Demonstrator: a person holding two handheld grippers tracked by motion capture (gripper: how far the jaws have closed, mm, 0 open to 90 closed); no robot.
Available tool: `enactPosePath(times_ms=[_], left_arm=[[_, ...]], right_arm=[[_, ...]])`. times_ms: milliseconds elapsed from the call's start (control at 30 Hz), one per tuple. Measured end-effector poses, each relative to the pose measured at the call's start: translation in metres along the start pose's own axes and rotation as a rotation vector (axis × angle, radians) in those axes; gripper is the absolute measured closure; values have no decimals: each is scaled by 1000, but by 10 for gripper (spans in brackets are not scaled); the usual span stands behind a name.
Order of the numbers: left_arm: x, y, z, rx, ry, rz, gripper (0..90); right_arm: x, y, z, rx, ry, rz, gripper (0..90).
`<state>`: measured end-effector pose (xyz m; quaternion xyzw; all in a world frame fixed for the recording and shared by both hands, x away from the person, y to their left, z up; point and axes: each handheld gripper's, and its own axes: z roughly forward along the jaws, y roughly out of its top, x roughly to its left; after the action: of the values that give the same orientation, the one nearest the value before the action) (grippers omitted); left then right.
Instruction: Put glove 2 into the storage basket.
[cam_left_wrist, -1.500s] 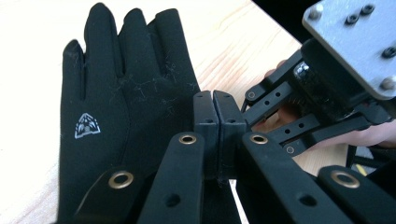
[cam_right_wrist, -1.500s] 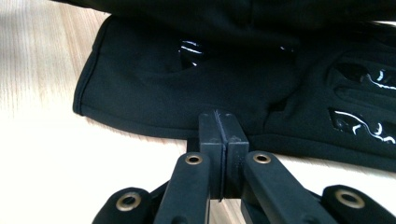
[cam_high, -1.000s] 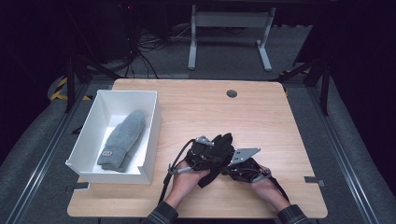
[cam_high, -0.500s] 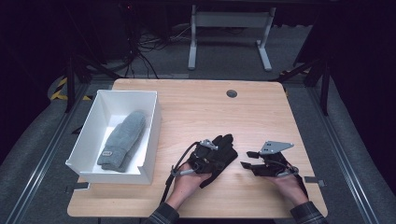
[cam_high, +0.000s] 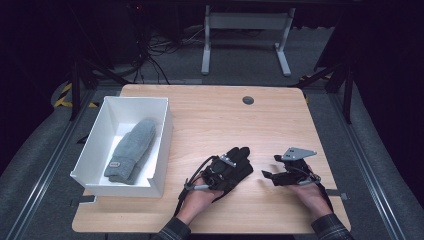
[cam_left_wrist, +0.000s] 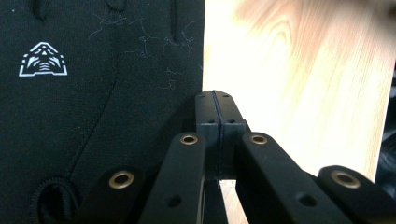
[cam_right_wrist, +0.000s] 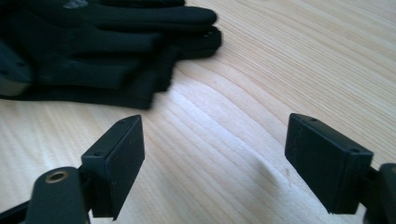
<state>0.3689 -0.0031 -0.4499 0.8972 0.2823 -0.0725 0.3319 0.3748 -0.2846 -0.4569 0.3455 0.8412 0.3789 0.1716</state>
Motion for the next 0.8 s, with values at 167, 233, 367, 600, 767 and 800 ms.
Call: enactPosePath(times_ms=[167, 233, 367, 600, 767, 800], left_arm=[[0, -5, -11, 24, 19, 17, 900], [0, -5, -18, 1, 9, 27, 892], [0, -2, -31, -36, 33, 71, 766], [19, 4, -50, -95, 104, 161, 402], [33, 5, -44, -83, 137, 169, 238], [35, 5, -42, -81, 137, 173, 219]], right_arm=[[-2, -2, 4, 15, -23, 6, 198], [-3, -2, 5, 21, -25, 6, 198], [-2, -3, 8, 29, -35, -3, 184], [-4, -6, 13, 35, -37, 15, 155], [-5, -6, 13, 36, -33, 17, 154], [-5, -6, 13, 36, -33, 17, 155]])
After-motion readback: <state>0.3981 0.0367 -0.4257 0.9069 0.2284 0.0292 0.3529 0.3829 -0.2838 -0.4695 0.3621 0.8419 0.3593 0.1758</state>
